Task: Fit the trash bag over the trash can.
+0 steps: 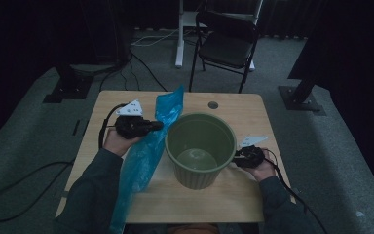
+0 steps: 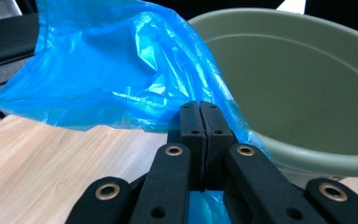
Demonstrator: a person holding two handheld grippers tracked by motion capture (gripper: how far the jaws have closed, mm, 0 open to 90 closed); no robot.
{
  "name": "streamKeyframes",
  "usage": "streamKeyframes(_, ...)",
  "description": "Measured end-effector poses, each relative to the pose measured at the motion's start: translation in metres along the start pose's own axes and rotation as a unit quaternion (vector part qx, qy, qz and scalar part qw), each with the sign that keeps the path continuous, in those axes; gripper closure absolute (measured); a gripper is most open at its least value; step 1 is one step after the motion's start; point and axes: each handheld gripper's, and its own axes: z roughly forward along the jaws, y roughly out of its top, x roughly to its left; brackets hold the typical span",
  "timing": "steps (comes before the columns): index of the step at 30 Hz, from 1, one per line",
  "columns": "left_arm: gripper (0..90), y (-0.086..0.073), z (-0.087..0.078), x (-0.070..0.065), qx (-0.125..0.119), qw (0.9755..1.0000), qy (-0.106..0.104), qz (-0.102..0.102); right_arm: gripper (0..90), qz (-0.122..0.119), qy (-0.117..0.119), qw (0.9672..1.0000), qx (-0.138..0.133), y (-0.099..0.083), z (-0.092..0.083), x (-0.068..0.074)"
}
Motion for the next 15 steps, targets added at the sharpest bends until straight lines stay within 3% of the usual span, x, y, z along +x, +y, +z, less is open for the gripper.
streamKeyframes(9, 89.2, 0.009, -0.008, -0.008, -0.013, 0.9997, -0.015, 0.013, 66.7, -0.001, 0.001, 1.0, -0.002, 0.001, -0.001, -0.001)
streamKeyframes(15, 89.1, 0.019, -0.014, -0.02, -0.021, 0.9989, -0.026, 0.033, 66.7, -0.002, 0.002, 1.0, -0.004, 0.004, 0.0, -0.001)
